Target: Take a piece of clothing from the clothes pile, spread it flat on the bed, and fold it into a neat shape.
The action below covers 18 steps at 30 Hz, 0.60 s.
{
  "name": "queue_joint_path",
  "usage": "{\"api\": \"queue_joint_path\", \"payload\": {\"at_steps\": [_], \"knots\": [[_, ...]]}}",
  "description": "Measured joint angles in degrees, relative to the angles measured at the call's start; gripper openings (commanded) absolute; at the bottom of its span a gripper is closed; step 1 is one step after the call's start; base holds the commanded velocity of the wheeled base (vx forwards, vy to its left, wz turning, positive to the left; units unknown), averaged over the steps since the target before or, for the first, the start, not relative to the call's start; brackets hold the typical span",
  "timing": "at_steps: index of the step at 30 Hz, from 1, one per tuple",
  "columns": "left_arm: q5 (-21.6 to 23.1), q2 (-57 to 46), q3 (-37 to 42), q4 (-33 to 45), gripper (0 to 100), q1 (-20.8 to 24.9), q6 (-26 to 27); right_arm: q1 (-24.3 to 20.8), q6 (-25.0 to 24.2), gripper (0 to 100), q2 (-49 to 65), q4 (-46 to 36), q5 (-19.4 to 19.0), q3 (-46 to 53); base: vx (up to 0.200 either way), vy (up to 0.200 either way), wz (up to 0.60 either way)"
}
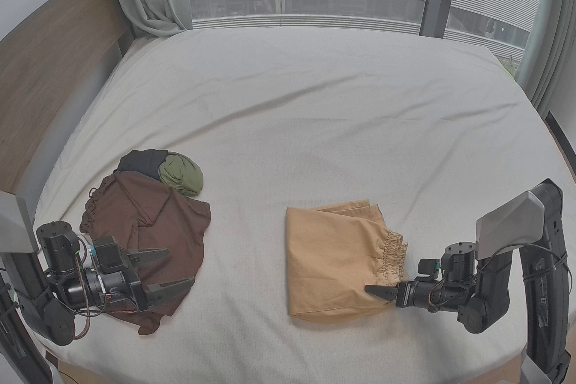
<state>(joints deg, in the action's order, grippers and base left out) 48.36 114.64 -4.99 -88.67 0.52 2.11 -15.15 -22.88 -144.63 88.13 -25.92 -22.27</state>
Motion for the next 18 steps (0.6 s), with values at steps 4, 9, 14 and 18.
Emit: {"api": "queue_joint_path", "payload": {"at_steps": [4,9,14,18], "knots": [[0.0,0.0,0.0,0.0,100,0.0,0.0,-0.1,0.0,100,-0.2,0.0,0.2,-0.3,0.0,0.0,0.0],[0.0,0.0,0.0,0.0,100,0.0,0.0,-0.2,-0.1,0,-0.4,0.0,0.3,-0.4,0.0,0.0,0.0],[0.0,0.0,0.0,0.0,100,0.0,0.0,-0.3,-0.1,0,-0.6,0.0,0.2,-0.4,0.0,0.0,0.0],[0.0,0.0,-0.1,0.0,100,-0.1,0.0,-0.6,-0.1,0,-0.7,0.0,0.2,-0.4,0.0,0.0,0.0]]}}
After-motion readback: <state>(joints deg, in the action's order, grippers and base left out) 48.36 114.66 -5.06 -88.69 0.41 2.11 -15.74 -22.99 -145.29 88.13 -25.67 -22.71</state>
